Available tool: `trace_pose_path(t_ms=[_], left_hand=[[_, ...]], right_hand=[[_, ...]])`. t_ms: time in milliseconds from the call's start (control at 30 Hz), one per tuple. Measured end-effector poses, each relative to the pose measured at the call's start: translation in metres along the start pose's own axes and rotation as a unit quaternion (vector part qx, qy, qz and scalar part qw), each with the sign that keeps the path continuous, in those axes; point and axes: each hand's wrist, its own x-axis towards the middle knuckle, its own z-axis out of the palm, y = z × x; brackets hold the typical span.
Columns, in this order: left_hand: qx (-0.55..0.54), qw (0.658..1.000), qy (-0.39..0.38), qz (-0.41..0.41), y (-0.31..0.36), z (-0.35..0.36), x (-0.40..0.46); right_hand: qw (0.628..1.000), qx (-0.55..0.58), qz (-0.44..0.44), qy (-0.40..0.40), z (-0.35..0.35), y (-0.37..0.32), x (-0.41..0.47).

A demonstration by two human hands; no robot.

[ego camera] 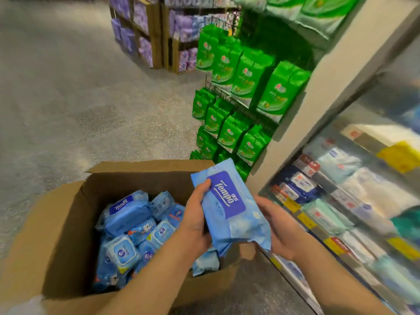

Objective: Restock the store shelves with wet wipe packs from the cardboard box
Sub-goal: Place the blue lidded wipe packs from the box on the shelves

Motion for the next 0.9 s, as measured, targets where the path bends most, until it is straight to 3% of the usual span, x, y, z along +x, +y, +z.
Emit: trace_pose_path(t_ms=[167,433,533,767,900], left_hand=[[0.047,0.998,-0.032,-0.010,-0.048,0.068,-0.013],[0.092,0.991,-0.089,-0.027,-0.151,0.168,-0.034],[0.085,0.989,-0.120,-0.018,-0.184,0.201,-0.036],[0.054,0.986,-0.157,0.020,-0.233,0.275,-0.041],[0.070,0.985,-0.137,0.076,-0.254,0.306,-0.035]], right_hand=[[0.993,-0.093,-0.058,0.035,-0.055,-0.012,-0.051],[0.981,-0.098,-0.149,0.075,-0.158,-0.021,-0.149],[0.978,-0.048,-0.184,0.083,-0.200,-0.024,-0.180],[0.952,0.128,-0.277,0.017,-0.273,-0.006,-0.221],[0.930,0.136,-0.338,0.039,-0.283,-0.007,-0.228]])
